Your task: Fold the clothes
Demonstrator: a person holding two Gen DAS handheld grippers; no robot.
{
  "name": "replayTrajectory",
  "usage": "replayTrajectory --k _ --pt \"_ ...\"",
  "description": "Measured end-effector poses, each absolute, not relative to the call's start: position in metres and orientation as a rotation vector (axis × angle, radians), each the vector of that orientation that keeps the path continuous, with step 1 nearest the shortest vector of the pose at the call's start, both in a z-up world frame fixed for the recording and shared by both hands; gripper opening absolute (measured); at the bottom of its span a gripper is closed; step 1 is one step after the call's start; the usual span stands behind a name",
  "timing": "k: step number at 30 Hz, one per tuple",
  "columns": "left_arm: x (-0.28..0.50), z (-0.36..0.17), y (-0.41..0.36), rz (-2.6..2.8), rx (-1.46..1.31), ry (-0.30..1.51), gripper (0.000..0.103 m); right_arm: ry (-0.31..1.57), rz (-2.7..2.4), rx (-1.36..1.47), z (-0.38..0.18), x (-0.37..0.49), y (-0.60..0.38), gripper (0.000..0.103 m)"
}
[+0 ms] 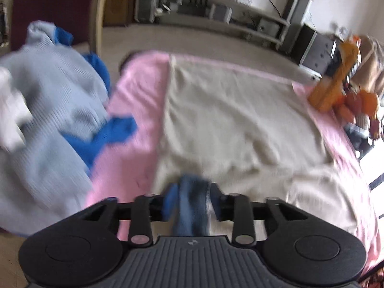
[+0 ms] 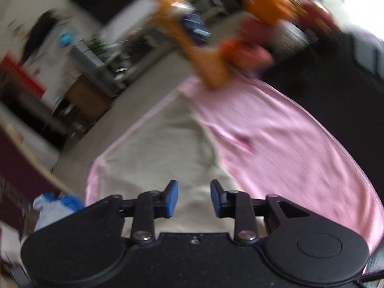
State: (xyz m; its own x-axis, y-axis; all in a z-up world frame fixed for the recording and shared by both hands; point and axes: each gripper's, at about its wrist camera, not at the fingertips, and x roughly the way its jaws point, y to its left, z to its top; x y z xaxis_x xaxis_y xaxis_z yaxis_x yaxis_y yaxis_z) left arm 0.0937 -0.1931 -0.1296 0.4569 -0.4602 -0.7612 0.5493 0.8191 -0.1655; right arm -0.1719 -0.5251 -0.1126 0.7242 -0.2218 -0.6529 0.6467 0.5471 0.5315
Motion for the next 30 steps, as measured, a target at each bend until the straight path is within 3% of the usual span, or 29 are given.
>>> replayTrajectory --k 2,6,11,15,17,19,27,30 --pt "0.11 -0.111 -0.194 -0.609 0.096 0.887 0.038 0.557 -0.502 0.758 -0.083 -0.154 -0.514 0.041" --pt "0.15 -0.081 -0.205 -0.584 0.056 0.876 0.038 0.535 -0.437 0.632 -0.046 -0.113 -0.505 0.043" --pt "0.209 -0.075 -0.244 -0.565 0.054 0.885 0.023 0.514 -0.46 0.521 -0.034 -0.053 -0.531 0.048" --pt "0.263 -0.093 -0.284 -0.511 0.032 0.921 0.022 0.53 -0.473 0.559 -0.058 0.001 -0.575 0.048" --pt "0.289 -0.109 -0.303 -0.493 0.018 0.936 0.033 0.551 -0.482 0.571 -0.075 0.027 -0.593 0.047" --pt "0.312 -0.128 -0.321 -0.499 -0.001 0.959 0.036 0.589 -0.489 0.573 -0.097 0.053 -0.607 0.047" --pt "0.382 -0.184 -0.374 -0.532 -0.006 0.953 0.036 0.652 -0.531 0.59 -0.17 0.116 -0.656 0.047" --pt "0.399 -0.196 -0.384 -0.534 0.028 0.951 0.026 0.644 -0.552 0.595 -0.19 0.129 -0.67 0.047"
